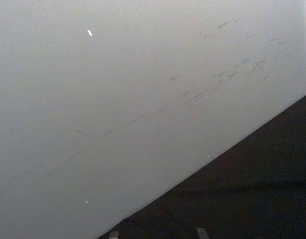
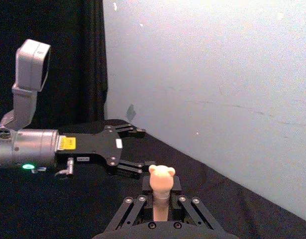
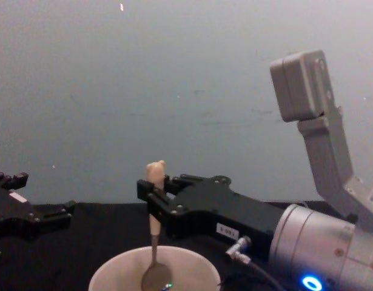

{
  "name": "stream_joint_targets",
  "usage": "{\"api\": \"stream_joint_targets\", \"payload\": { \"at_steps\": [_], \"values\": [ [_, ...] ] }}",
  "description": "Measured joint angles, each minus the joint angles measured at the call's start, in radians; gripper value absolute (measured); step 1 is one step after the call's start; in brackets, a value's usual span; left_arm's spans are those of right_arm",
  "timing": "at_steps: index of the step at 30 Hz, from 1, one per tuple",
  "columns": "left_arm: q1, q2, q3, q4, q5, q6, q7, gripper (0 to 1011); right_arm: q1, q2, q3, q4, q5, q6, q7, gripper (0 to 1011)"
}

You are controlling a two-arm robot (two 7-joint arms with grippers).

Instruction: Pick up the stirring spoon with one hand, stir inside the cup, then place it back in its original position.

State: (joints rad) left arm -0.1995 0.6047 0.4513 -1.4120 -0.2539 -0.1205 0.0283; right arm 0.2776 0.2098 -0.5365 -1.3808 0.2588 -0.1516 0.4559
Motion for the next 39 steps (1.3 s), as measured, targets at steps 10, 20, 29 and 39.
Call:
{"api": "stream_joint_targets", "payload": {
  "at_steps": [10, 20, 29, 39],
  "values": [
    [0.000, 0.000, 0.000, 0.000, 0.000, 0.000, 0.000, 1001, -0.022, 0.028, 0.024, -0.026, 0.005, 0.005, 0.008, 197],
    [0.000, 0.000, 0.000, 0.000, 0.000, 0.000, 0.000, 1001, -0.066, 0.071, 0.028, -0.084, 0.025, 0.014, 0.037, 197],
    [0.000, 0.000, 0.000, 0.000, 0.000, 0.000, 0.000, 1001, -0.088, 0.087, 0.008, -0.118, 0.033, 0.022, 0.056, 197],
    [0.000, 0.000, 0.000, 0.000, 0.000, 0.000, 0.000, 1001, -0.070, 0.061, -0.024, -0.098, 0.029, 0.021, 0.058, 197]
  ]
}}
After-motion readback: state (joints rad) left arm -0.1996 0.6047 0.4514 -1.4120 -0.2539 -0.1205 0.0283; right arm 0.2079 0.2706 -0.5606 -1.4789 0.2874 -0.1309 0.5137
